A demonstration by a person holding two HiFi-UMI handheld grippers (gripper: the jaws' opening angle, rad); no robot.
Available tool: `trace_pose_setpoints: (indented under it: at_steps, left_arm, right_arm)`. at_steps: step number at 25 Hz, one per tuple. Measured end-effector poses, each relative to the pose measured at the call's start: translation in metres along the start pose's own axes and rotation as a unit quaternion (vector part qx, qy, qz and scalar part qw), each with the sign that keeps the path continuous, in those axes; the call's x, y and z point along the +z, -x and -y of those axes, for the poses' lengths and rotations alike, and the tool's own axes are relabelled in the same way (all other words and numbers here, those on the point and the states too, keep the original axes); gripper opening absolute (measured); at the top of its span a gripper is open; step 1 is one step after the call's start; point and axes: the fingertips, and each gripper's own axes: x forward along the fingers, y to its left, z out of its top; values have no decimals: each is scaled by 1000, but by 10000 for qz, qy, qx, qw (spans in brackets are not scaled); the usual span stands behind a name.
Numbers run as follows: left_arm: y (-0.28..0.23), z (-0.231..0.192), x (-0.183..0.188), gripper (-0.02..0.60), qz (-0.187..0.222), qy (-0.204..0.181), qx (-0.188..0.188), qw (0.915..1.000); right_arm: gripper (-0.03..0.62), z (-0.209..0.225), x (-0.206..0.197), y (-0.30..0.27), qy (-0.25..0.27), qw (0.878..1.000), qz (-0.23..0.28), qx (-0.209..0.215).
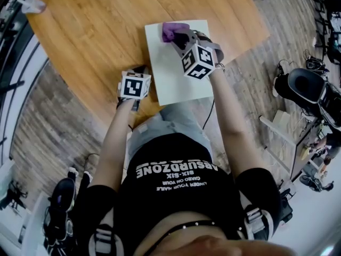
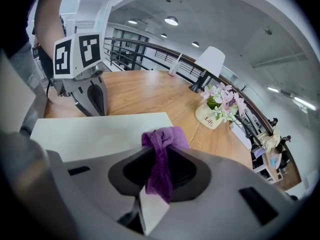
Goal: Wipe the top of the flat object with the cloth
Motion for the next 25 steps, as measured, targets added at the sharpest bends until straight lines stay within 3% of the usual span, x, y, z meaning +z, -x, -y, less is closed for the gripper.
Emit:
trace_pose_setpoints:
  at_steps: [25]
  left_arm:
    - [1,2,-1,14,59,-71,47,9999]
  right_arm:
    - [94,-67,-11,40,-196,9997,160,21]
